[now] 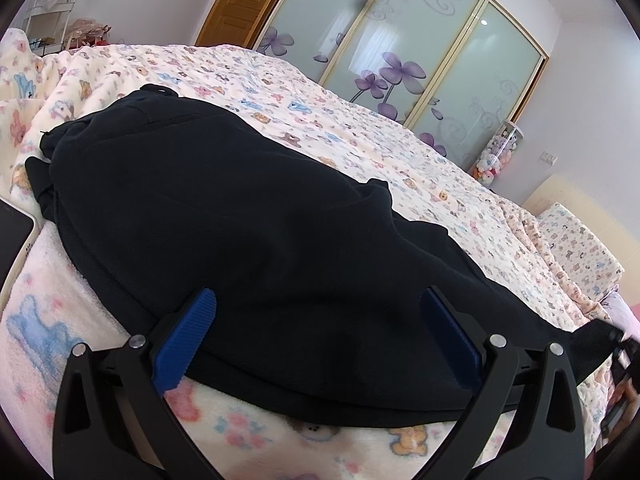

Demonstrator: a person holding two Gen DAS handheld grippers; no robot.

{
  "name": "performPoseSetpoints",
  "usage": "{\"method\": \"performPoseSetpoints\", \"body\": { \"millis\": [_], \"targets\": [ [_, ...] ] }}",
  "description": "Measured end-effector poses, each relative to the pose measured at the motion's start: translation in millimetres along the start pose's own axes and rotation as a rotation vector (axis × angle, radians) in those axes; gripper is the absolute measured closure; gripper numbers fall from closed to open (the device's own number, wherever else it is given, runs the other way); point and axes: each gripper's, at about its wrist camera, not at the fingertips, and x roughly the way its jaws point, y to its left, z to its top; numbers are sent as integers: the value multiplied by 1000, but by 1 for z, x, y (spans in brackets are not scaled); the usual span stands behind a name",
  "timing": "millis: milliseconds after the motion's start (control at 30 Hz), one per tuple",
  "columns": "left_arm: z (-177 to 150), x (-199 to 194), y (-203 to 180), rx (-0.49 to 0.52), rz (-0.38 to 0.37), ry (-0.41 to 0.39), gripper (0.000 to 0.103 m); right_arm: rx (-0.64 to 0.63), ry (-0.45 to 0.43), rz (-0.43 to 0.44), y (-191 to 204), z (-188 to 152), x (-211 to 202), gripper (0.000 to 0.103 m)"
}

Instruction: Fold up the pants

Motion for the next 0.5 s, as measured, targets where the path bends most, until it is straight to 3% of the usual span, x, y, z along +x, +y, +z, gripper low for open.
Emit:
{"method": "performPoseSetpoints", "body": {
  "millis": [200,333,433,500],
  "targets": [
    [0,0,0,-7,-9,-5,2,-144,136,237,107,-46,28,91],
    [0,0,2,-13,-17,-9,2,-182,335,404,170,-113,66,91],
    [0,1,3,-15,-22,-11,2,-254,513,438,202,-174,95,91],
    [-1,0,3,-18,-25,-13,2,-314,628,383,212,-212,113,91]
  ]
}}
